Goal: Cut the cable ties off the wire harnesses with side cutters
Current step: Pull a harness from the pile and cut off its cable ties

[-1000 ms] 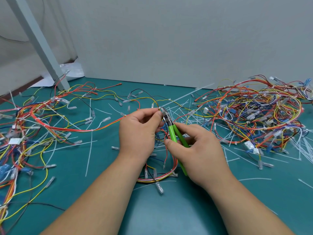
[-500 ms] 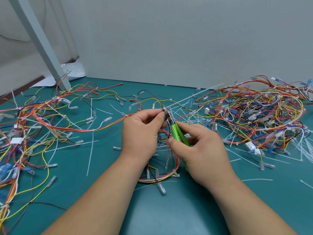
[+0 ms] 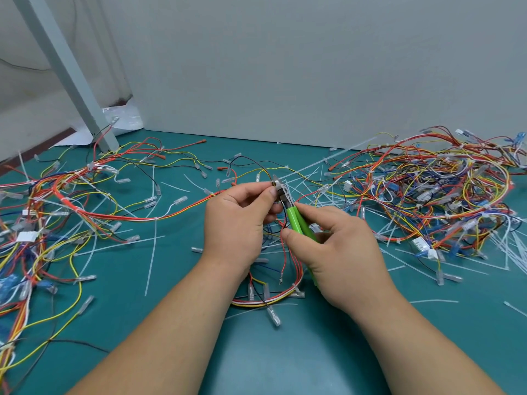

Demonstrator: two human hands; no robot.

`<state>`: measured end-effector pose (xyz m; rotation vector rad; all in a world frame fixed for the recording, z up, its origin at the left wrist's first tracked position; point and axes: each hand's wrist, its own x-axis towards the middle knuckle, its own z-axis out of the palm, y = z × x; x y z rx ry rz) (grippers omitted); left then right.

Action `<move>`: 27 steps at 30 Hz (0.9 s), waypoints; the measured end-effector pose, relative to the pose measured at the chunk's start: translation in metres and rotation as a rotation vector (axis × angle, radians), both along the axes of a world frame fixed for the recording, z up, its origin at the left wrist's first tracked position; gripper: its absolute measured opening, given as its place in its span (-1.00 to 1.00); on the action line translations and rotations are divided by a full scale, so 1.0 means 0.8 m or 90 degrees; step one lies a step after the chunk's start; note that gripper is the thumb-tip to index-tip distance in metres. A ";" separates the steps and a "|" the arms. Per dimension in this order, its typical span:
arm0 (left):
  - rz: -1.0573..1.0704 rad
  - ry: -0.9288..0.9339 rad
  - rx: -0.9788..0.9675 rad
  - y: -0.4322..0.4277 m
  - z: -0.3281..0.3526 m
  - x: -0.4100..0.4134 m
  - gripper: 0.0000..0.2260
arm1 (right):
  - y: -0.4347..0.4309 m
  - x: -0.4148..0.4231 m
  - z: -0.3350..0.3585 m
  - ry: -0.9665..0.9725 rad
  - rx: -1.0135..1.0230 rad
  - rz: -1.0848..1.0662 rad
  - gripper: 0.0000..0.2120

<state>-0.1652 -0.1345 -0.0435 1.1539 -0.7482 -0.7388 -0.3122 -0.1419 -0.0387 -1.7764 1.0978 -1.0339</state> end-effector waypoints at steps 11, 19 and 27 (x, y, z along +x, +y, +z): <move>0.045 0.030 -0.020 -0.001 0.004 0.003 -0.92 | -0.005 -0.002 0.011 -0.369 0.330 -0.009 -0.70; 0.070 0.148 -0.109 -0.001 0.017 0.017 -0.90 | -0.004 -0.007 0.015 -0.404 0.488 0.100 -0.57; -0.074 -0.060 -0.048 0.006 0.010 0.010 -0.85 | 0.000 -0.009 0.017 -0.354 0.488 0.245 -0.56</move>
